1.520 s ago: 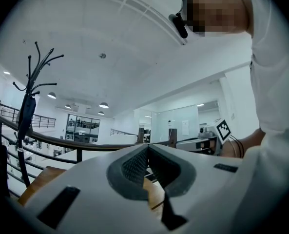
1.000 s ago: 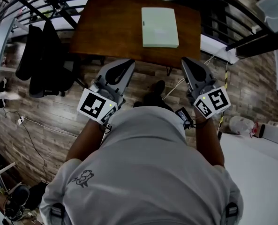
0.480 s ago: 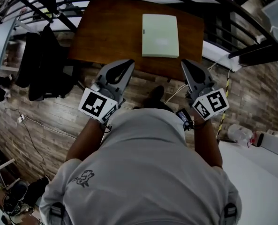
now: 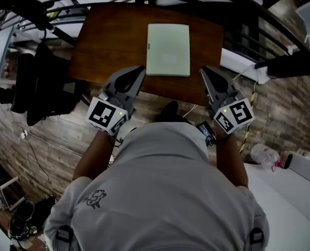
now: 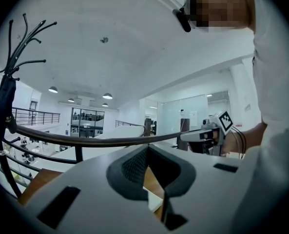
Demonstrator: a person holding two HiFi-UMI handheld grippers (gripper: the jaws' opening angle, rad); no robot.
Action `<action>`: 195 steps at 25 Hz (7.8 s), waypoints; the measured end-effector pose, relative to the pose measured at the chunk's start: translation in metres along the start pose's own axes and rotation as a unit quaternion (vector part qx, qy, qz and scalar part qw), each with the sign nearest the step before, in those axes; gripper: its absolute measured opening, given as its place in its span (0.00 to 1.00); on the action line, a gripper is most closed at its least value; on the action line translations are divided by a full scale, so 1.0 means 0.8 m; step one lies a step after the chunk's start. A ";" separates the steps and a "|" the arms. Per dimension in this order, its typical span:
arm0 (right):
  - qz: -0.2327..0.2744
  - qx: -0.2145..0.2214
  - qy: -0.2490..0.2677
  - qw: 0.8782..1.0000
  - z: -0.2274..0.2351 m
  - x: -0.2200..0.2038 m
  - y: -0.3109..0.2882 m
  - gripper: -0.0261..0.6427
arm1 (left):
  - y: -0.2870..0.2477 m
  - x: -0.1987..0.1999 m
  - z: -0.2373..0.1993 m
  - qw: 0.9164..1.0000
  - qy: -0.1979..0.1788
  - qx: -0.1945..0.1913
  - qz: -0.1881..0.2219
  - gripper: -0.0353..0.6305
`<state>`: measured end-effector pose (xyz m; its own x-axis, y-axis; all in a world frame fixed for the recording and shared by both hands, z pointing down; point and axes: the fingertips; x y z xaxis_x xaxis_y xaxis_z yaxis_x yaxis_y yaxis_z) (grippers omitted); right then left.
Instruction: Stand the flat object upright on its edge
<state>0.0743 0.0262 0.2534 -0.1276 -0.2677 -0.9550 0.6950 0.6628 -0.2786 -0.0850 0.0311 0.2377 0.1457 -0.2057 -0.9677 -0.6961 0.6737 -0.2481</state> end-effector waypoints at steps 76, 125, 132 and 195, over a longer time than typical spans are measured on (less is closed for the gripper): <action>-0.289 -0.001 -0.263 0.920 0.277 -0.318 -0.270 0.33 | -0.275 -0.308 -0.249 0.935 0.227 0.004 -0.271 0.35; -0.355 0.038 -0.380 0.853 0.297 -0.407 -0.313 0.39 | -0.327 -0.440 -0.243 0.861 0.324 -0.063 -0.387 0.42; -0.357 0.054 -0.385 0.849 0.296 -0.409 -0.317 0.40 | -0.329 -0.445 -0.240 0.852 0.341 -0.081 -0.388 0.41; -0.239 0.014 -0.207 0.949 0.261 -0.198 -0.245 0.40 | -0.284 -0.259 -0.219 0.931 0.221 -0.045 -0.288 0.37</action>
<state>0.1057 -0.2073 0.4803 -0.1472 -0.7882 -0.5976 0.6468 0.3804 -0.6611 -0.0804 -0.2038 0.5023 0.2235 -0.7994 -0.5577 -0.6513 0.3032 -0.6956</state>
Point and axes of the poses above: the fingertips, and each gripper's own axes: y backward along the fingers, z to its right, x out of its top, and after that the axes turned 9 degrees about -z, right-handed
